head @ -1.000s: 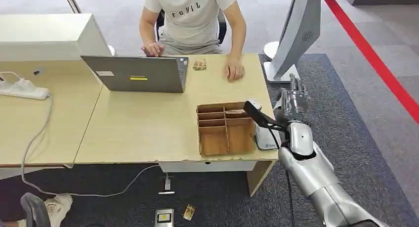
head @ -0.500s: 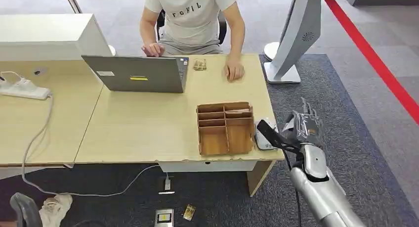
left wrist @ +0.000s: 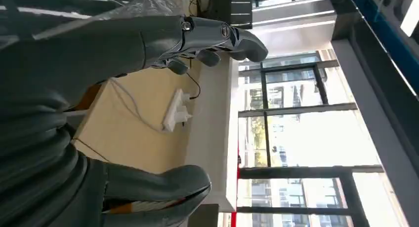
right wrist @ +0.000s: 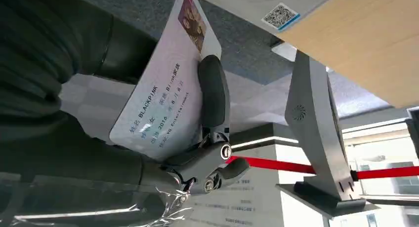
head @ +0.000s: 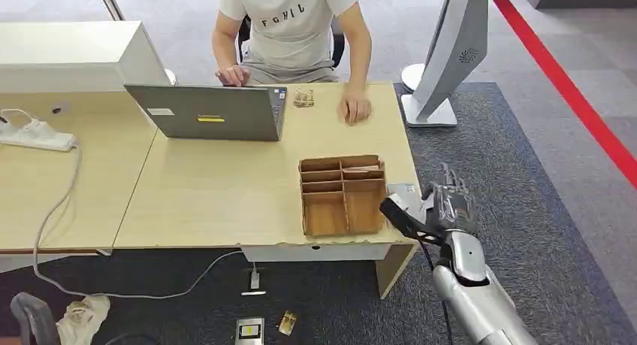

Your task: Pass the card to the sensor for recognition and then transmit it.

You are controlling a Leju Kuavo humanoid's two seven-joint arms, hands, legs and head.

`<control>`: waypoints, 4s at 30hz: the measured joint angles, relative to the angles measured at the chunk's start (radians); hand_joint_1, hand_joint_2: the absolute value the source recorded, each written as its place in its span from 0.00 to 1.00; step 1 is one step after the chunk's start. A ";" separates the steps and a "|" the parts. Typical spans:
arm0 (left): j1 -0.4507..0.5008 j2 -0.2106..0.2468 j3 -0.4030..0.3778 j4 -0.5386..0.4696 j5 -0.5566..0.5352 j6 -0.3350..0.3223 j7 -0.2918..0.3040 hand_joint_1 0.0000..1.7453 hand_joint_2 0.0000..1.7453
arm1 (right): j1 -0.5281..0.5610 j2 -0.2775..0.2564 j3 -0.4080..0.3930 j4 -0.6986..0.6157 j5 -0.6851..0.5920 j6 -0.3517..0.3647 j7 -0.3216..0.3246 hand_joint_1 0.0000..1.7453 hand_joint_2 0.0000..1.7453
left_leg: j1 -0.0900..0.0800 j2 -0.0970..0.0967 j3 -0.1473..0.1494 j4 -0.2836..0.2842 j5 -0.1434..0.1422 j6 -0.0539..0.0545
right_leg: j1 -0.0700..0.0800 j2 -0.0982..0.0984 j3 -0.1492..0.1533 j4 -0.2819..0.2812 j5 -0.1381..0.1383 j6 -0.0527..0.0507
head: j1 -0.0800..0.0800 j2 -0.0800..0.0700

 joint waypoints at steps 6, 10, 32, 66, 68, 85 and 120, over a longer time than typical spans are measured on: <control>0.003 0.002 0.000 0.000 -0.012 0.000 0.000 0.00 1.00 | -0.011 0.018 0.002 0.076 0.002 -0.015 -0.011 1.00 1.00 | 0.000 0.000 0.000 0.000 0.000 0.000 | 0.000 0.000 0.000 0.000 0.000 0.000 | 0.000 0.000; 0.005 0.002 -0.001 0.000 -0.018 0.000 0.000 0.00 1.00 | -0.028 0.030 0.004 0.135 0.011 -0.029 -0.011 1.00 1.00 | 0.000 0.000 0.000 0.000 0.000 0.000 | 0.000 0.000 0.000 0.000 0.000 0.000 | 0.000 0.000; 0.008 -0.027 0.000 0.003 -0.033 0.000 0.000 0.00 1.00 | -0.106 0.096 0.014 0.260 0.023 -0.032 -0.017 1.00 1.00 | 0.000 0.000 0.003 0.000 0.001 0.001 | 0.000 0.000 0.002 0.000 0.001 0.000 | 0.000 0.000; -0.008 -0.011 0.009 0.003 0.047 0.000 0.000 0.00 1.00 | -0.217 0.092 0.016 -0.169 0.117 0.064 0.101 1.00 1.00 | 0.000 0.000 0.000 0.000 0.002 0.001 | 0.000 0.000 0.000 0.001 0.002 0.000 | 0.000 0.000; -0.012 -0.010 0.010 0.003 0.054 0.000 0.000 0.00 1.00 | -0.233 0.105 0.022 -0.164 0.136 0.066 0.107 1.00 1.00 | 0.000 0.000 0.000 0.000 0.002 0.001 | 0.000 0.000 0.000 0.001 0.002 0.000 | 0.000 0.000; -0.012 -0.010 0.017 0.003 0.046 0.000 0.000 0.00 1.00 | -0.321 0.249 0.087 0.013 0.176 -0.003 0.074 1.00 1.00 | 0.000 0.000 -0.001 0.000 0.002 0.001 | 0.000 0.000 0.000 0.001 0.001 0.001 | 0.000 0.000; -0.013 -0.039 0.026 0.015 0.076 0.000 0.000 0.00 1.00 | -0.352 0.298 0.121 0.180 0.229 -0.030 0.063 0.00 1.00 | 0.000 0.000 -0.001 0.000 0.002 0.001 | 0.000 0.000 -0.001 0.000 0.001 0.001 | 0.000 0.000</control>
